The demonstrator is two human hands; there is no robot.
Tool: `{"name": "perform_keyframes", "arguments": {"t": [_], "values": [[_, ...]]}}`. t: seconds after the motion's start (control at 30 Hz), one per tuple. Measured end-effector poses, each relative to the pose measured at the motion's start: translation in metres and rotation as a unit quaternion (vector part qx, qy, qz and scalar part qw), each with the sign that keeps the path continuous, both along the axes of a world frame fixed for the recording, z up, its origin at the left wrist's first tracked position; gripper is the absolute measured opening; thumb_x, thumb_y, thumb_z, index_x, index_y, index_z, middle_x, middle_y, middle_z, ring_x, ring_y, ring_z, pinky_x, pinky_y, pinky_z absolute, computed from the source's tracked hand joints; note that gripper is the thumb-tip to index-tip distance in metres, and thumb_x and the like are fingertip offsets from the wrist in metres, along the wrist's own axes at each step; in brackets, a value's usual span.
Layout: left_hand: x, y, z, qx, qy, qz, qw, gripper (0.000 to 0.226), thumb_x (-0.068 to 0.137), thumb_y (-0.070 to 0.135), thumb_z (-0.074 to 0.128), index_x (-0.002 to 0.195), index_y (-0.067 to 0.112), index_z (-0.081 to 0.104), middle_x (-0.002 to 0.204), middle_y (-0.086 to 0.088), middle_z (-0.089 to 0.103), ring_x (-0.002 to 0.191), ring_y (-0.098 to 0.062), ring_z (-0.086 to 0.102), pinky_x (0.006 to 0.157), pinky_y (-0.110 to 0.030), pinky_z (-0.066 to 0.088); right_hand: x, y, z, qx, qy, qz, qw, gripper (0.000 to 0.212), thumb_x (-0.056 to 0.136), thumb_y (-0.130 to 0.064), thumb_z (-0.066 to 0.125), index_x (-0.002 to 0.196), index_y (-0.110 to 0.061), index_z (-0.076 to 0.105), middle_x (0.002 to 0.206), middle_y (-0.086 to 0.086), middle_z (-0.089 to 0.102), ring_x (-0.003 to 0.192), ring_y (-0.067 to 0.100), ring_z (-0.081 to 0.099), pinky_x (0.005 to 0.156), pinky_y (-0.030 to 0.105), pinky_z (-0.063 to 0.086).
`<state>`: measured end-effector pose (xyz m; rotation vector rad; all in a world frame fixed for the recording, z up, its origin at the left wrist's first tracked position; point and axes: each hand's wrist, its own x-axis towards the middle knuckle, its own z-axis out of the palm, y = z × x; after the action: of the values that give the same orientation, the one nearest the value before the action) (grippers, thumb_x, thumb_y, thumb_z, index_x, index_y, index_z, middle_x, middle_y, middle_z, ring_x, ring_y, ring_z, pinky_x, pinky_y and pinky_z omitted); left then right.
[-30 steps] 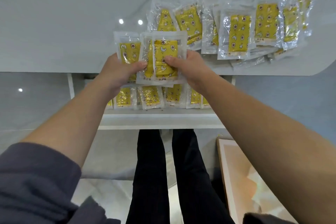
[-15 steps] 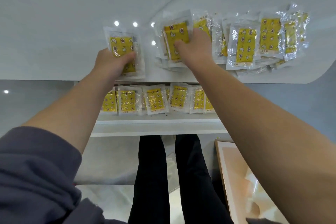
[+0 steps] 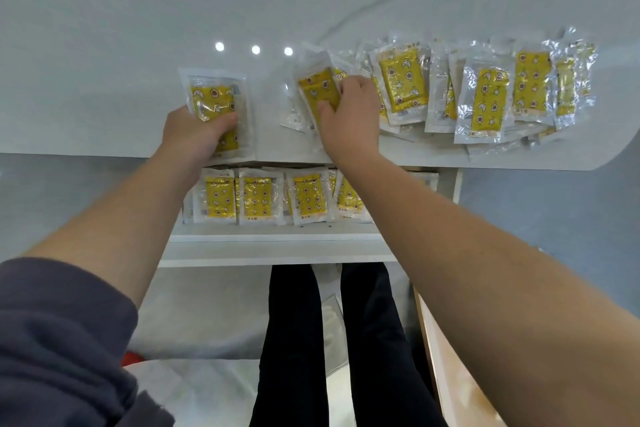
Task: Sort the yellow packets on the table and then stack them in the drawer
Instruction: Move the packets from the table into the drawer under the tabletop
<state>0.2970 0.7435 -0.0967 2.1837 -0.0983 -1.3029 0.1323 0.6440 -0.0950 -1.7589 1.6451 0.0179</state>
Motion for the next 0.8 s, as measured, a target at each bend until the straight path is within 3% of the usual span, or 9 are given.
{"name": "perform_keyframes", "arguments": {"t": [0.07, 0.17, 0.27, 0.33, 0.43, 0.5, 0.57, 0.67, 0.8], "values": [[0.002, 0.002, 0.0, -0.008, 0.0, -0.005, 1.0, 0.023, 0.082, 0.029, 0.074, 0.102, 0.025, 0.066, 0.103, 0.001, 0.069, 0.099, -0.019, 0.065, 0.095, -0.038, 0.051, 0.007, 0.0, -0.004, 0.032, 0.005, -0.014, 0.999, 0.015, 0.091, -0.017, 0.057, 0.104, -0.01, 0.052, 0.132, 0.01, 0.041, 0.114, 0.025, 0.046, 0.094, 0.033, 0.042], [0.003, 0.001, -0.001, -0.024, 0.002, -0.007, 1.0, 0.027, 0.082, 0.03, 0.074, 0.107, 0.023, 0.066, 0.107, 0.0, 0.069, 0.099, -0.018, 0.065, 0.093, -0.035, 0.052, 0.023, -0.002, -0.005, 0.049, 0.0, -0.011, 0.999, 0.022, 0.093, -0.016, 0.056, 0.113, -0.008, 0.053, 0.129, 0.007, 0.043, 0.094, 0.016, 0.047, 0.078, 0.024, 0.038], [0.0, -0.007, -0.003, -0.054, -0.008, -0.014, 0.998, 0.026, 0.082, 0.03, 0.074, 0.106, 0.022, 0.066, 0.099, 0.005, 0.069, 0.091, -0.01, 0.065, 0.08, -0.023, 0.051, 0.028, -0.003, -0.003, 0.067, -0.033, -0.022, 0.997, 0.009, 0.095, -0.017, 0.054, 0.099, -0.013, 0.048, 0.092, -0.007, 0.048, 0.07, 0.008, 0.041, 0.055, 0.02, 0.029], [-0.006, -0.018, -0.005, -0.062, -0.031, -0.032, 0.997, 0.018, 0.083, 0.028, 0.073, 0.098, 0.022, 0.066, 0.09, 0.008, 0.066, 0.083, -0.006, 0.063, 0.072, -0.019, 0.049, 0.027, -0.004, -0.005, 0.107, -0.079, -0.069, 0.989, 0.011, 0.096, -0.018, 0.054, 0.1, -0.013, 0.045, 0.079, -0.009, 0.044, 0.064, 0.003, 0.041, 0.051, 0.018, 0.03], [-0.019, -0.034, -0.014, -0.042, -0.104, -0.08, 0.991, 0.013, 0.079, 0.028, 0.069, 0.087, 0.018, 0.068, 0.093, -0.001, 0.066, 0.083, -0.014, 0.063, 0.075, -0.029, 0.054, 0.021, -0.003, -0.009, 0.152, -0.121, -0.153, 0.969, 0.027, 0.096, -0.019, 0.054, 0.121, -0.009, 0.046, 0.089, -0.005, 0.048, 0.065, 0.001, 0.042, 0.054, 0.02, 0.036], [-0.027, -0.043, -0.019, -0.014, -0.134, -0.075, 0.988, 0.012, 0.081, 0.02, 0.065, 0.072, 0.02, 0.057, 0.078, 0.003, 0.059, 0.075, -0.014, 0.059, 0.061, -0.024, 0.05, 0.015, 0.0, -0.007, 0.167, -0.123, -0.177, 0.962, 0.036, 0.098, -0.02, 0.053, 0.13, -0.01, 0.042, 0.099, -0.003, 0.045, 0.067, -0.003, 0.038, 0.058, 0.019, 0.036], [-0.032, -0.043, -0.023, 0.005, -0.144, -0.047, 0.988, 0.021, 0.083, 0.014, 0.064, 0.068, 0.021, 0.051, 0.07, 0.008, 0.053, 0.074, -0.015, 0.058, 0.053, -0.02, 0.042, 0.006, 0.006, -0.003, 0.177, -0.125, -0.179, 0.96, 0.038, 0.097, -0.019, 0.053, 0.132, -0.01, 0.042, 0.108, 0.002, 0.05, 0.079, -0.003, 0.047, 0.067, 0.022, 0.046], [-0.037, -0.025, -0.013, -0.011, -0.099, -0.073, 0.992, 0.007, 0.083, 0.021, 0.069, 0.087, 0.02, 0.063, 0.078, 0.008, 0.06, 0.081, -0.015, 0.062, 0.064, -0.023, 0.044, -0.021, 0.019, 0.003, 0.208, -0.162, -0.158, 0.952, 0.035, 0.092, -0.018, 0.059, 0.127, -0.013, 0.053, 0.119, 0.006, 0.064, 0.102, 0.021, 0.064, 0.092, 0.042, 0.053], [-0.061, 0.033, -0.003, 0.026, 0.013, -0.224, 0.974, 0.013, 0.081, 0.025, 0.076, 0.092, 0.021, 0.07, 0.084, 0.005, 0.067, 0.082, -0.013, 0.063, 0.069, -0.024, 0.044, -0.085, 0.044, 0.002, 0.328, -0.145, -0.085, 0.93, 0.016, 0.093, -0.012, 0.06, 0.108, -0.016, 0.065, 0.106, 0.004, 0.071, 0.097, 0.018, 0.068, 0.089, 0.037, 0.055]]}}
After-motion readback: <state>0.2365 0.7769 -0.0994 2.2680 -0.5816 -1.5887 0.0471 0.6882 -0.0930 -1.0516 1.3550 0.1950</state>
